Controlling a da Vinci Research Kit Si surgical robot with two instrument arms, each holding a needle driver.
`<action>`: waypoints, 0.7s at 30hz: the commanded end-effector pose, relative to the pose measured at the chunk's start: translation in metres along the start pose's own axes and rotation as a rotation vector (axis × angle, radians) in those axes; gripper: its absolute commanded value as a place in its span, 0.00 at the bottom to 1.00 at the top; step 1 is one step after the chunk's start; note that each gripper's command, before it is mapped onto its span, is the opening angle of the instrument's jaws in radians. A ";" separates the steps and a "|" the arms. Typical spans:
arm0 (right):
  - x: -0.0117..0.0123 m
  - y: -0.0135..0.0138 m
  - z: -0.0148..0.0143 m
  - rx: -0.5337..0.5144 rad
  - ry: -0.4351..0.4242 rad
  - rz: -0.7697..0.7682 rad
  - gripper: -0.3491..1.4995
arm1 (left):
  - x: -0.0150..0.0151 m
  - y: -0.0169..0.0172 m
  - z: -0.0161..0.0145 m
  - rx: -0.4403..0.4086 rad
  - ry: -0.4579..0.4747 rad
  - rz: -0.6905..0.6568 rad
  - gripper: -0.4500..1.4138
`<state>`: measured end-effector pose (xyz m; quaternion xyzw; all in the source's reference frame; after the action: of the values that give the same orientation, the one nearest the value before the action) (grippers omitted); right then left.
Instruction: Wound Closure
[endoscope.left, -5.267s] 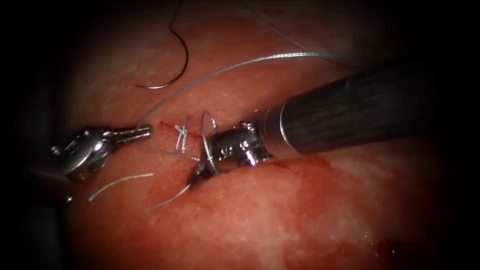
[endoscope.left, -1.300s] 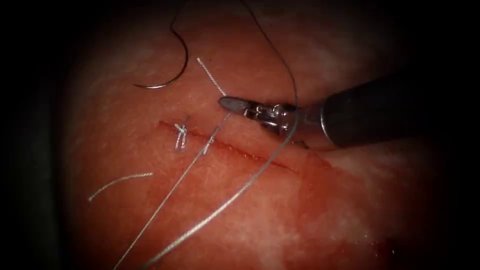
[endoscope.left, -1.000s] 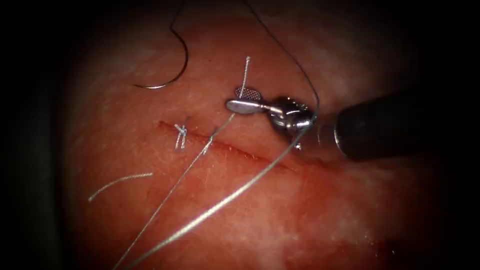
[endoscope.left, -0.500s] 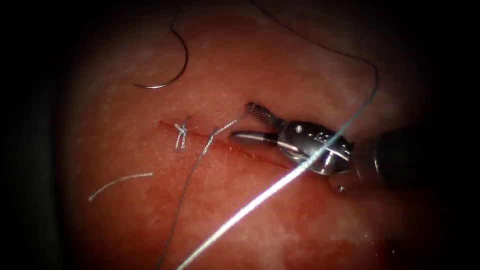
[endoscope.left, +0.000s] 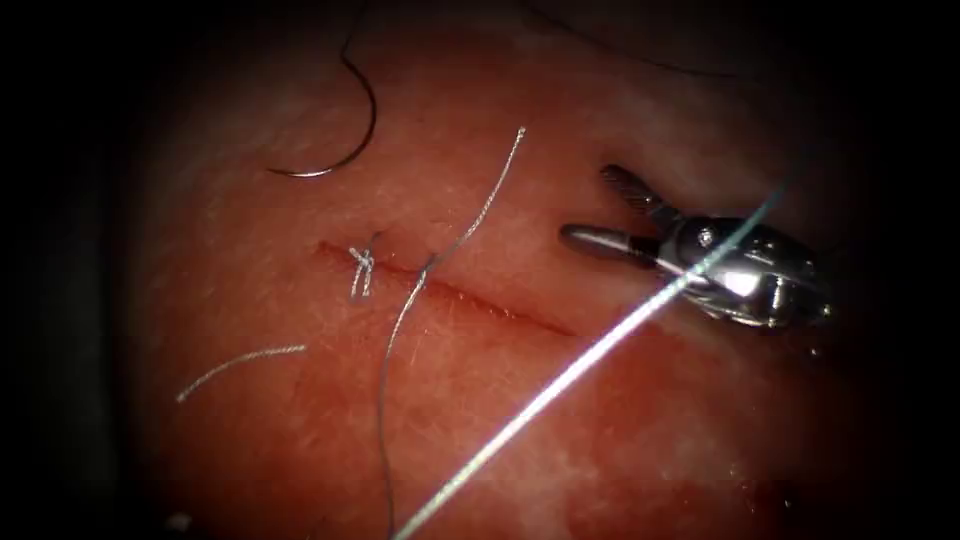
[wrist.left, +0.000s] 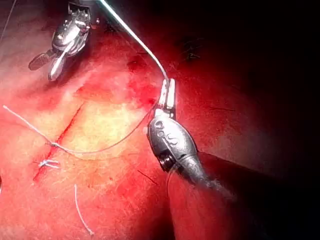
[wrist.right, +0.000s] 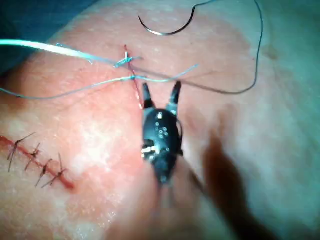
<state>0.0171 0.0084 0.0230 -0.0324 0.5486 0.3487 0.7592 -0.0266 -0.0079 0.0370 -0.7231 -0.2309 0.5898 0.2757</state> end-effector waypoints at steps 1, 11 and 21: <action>-0.0018 -0.0008 -0.0016 -0.019 -0.013 -0.001 0.96 | -0.0014 0.0004 0.0006 0.001 0.001 -0.012 0.00; -0.0036 -0.0075 0.0004 0.196 0.014 -0.031 0.67 | -0.0015 -0.0045 0.0039 -0.004 0.019 -0.044 0.00; -0.0031 -0.0138 0.0075 0.339 0.084 -0.060 0.25 | 0.0027 -0.0081 0.0048 -0.023 0.030 -0.089 0.00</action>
<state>0.0298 0.0008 0.0238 0.0628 0.6296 0.2239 0.7413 -0.0304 0.0024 0.0393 -0.7252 -0.2661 0.5619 0.2958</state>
